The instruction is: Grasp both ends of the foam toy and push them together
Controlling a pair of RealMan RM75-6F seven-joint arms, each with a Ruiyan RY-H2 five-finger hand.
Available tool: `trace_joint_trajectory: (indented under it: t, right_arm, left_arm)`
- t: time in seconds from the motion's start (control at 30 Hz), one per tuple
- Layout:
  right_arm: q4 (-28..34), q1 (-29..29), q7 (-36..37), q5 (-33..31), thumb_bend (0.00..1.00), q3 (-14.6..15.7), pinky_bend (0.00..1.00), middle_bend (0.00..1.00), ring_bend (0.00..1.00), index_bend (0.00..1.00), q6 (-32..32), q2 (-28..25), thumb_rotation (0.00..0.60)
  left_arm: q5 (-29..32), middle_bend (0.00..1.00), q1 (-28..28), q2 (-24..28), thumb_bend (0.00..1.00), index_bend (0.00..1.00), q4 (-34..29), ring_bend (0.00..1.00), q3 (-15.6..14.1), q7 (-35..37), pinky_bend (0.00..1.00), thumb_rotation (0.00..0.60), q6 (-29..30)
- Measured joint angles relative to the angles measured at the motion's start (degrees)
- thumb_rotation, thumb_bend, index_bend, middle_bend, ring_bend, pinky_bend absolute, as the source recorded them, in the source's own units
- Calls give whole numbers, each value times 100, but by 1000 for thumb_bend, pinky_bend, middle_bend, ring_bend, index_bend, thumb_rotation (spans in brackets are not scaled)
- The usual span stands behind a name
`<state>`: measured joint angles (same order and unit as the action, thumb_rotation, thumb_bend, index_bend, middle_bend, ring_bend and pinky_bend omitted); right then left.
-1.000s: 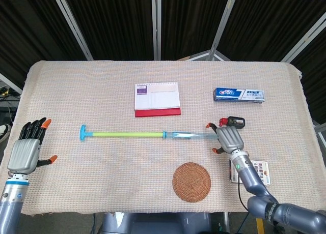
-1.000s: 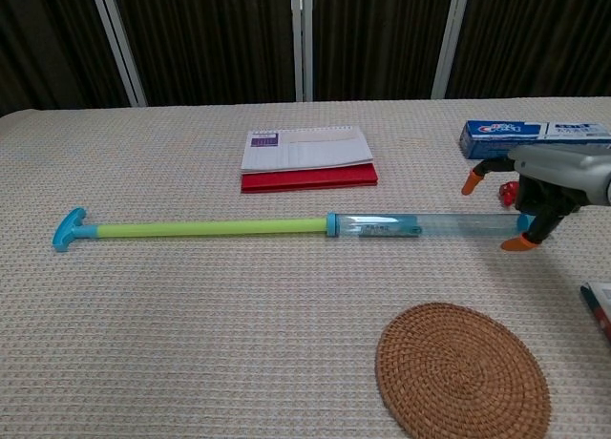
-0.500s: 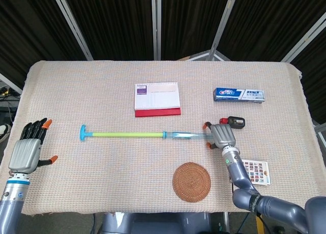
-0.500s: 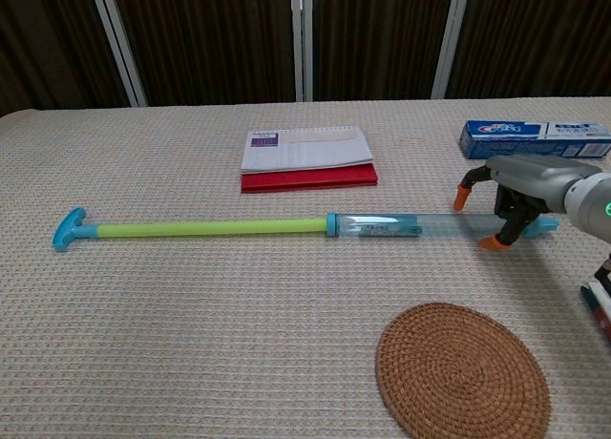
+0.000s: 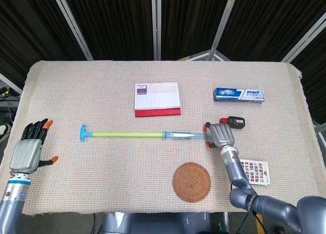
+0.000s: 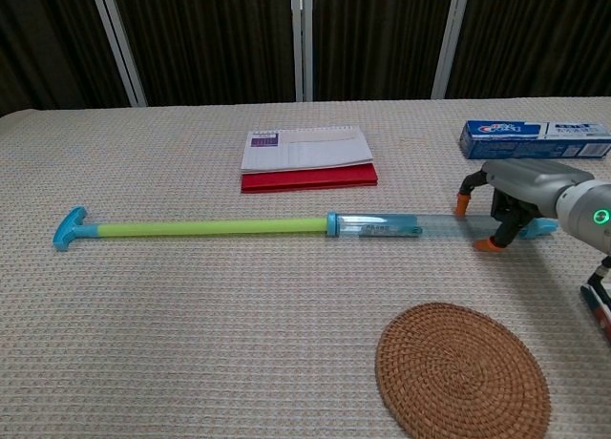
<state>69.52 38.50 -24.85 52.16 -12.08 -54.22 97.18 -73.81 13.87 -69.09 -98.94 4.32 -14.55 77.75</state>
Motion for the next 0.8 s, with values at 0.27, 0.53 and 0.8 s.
trace_joint_trajectory:
  t: [0.27,0.53,0.8]
  right_arm:
    - [-189,0,96,52,249,-9,1000,1000,1000,590,-26,126,600]
    - [-228,-39,191,174,490,-38,1000,1000,1000,704,-160,181,600]
    - [103,-90,38,144,516,-39,1000,1000,1000,718,-236,31,600]
  left_arm:
    - [19,0,1,0,0,0,-7,0,9,2,0,600,-46]
    - [18,0,2,6,0,0,-24,0,4,-18,0,600,-89]
    - [19,368,222,-109,0,0,94,320,74,-203,332,600,-324]
